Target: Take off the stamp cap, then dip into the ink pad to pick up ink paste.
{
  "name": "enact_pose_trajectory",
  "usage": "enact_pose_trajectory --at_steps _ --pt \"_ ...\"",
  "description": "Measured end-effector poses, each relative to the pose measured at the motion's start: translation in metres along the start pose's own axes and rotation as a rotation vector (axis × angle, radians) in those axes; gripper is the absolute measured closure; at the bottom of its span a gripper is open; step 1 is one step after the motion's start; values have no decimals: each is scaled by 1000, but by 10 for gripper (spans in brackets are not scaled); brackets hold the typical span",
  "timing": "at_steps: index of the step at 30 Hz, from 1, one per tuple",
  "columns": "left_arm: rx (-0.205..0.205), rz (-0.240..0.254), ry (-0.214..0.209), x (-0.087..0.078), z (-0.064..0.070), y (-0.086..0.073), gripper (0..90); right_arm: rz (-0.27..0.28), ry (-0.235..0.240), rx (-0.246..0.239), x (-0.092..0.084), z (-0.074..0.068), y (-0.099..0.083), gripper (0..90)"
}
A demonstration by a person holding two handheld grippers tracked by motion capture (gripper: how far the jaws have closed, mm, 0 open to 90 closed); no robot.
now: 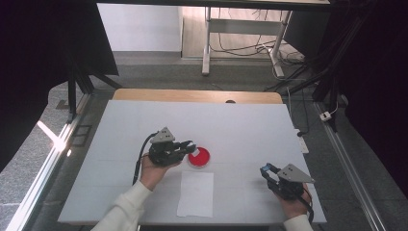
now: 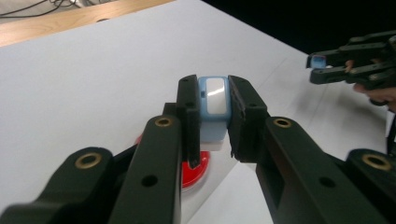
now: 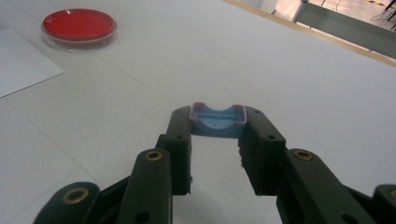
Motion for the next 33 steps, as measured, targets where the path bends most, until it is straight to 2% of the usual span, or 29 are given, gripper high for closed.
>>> enact_pose_trajectory --at_steps 3,6,12,17,19,22,27,31,33 --pt "17 -12 30 4 -3 -1 756 3 1 -3 0 0 0 651" --pt "22 -20 38 8 -6 -1 755 1 0 -5 0 0 0 651" --pt "37 -43 37 19 -9 -1 755 -1 -12 -11 0 1 1 652" --pt "38 -56 12 25 -8 4 756 3 -10 -18 2 0 2 651" --pt "75 -74 34 25 -7 8 755 1 -10 -18 2 0 3 651" --pt "76 -84 40 27 -9 12 755 1 -5 -20 2 0 3 651" --pt "78 -122 43 39 -12 7 755 7 -6 -21 1 -1 4 651" --pt "72 -119 34 46 -14 3 755 7 -3 -18 3 0 4 651" --pt "84 -144 36 51 -14 1 755 -1 -9 -20 3 0 4 651"
Point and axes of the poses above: each handheld gripper's, and its own axes: x roughly forward along the jaws, y roughly out of its top, z roughly to its right, the point moved 1 cm from there along x, roughly forward along the jaws, and after that the axes turned 10 degrees about y, right-handed, at the moved point
